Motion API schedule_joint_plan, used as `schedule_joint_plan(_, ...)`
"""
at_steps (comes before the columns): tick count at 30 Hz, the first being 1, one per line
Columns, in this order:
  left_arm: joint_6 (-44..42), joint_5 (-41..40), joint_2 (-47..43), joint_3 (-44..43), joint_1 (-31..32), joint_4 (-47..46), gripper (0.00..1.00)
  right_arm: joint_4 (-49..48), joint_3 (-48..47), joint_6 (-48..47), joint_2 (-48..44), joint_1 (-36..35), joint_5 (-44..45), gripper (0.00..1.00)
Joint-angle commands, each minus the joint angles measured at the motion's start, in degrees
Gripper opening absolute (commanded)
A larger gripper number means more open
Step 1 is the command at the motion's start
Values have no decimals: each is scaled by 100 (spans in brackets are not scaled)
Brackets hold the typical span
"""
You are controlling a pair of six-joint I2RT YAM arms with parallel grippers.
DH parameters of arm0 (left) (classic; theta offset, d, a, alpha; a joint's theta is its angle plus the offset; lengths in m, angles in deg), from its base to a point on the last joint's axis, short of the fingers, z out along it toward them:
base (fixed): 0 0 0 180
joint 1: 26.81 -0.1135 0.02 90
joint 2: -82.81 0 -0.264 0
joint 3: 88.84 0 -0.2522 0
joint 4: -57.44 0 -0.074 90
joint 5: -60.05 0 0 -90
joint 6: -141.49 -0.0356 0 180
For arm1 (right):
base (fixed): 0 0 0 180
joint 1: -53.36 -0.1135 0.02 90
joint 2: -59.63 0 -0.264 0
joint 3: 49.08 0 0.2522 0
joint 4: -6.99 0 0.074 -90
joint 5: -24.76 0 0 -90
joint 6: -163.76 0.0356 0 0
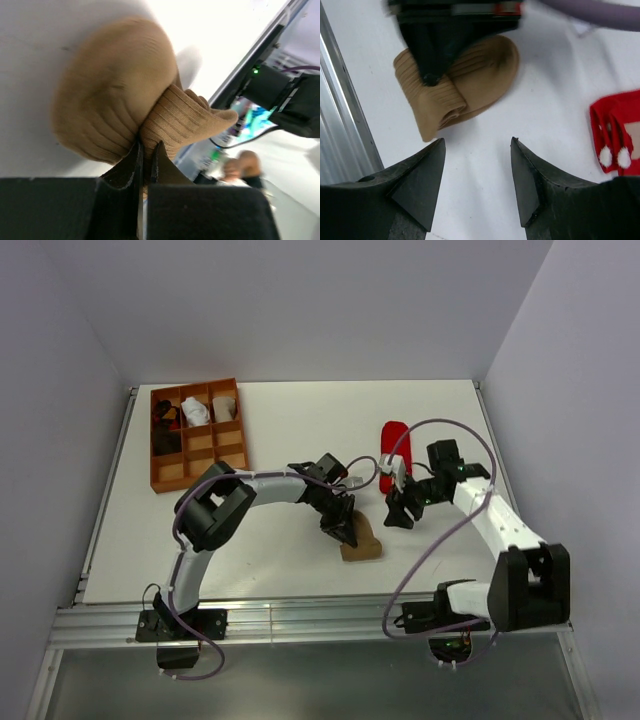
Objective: Roll the socks
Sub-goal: Roll the sock at the center of the board.
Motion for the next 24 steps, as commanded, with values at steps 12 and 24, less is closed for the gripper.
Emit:
schedule_joint_plan(12, 406, -119, 1030, -664, -457, 1363, 0, -2122, 2367, -157, -2570, -1995, 1242, 67)
schedule_joint_plan(24, 274, 82, 1232, -735, -553, 1381, 0, -3292, 2912, 81, -2289, -3209, 2208, 66)
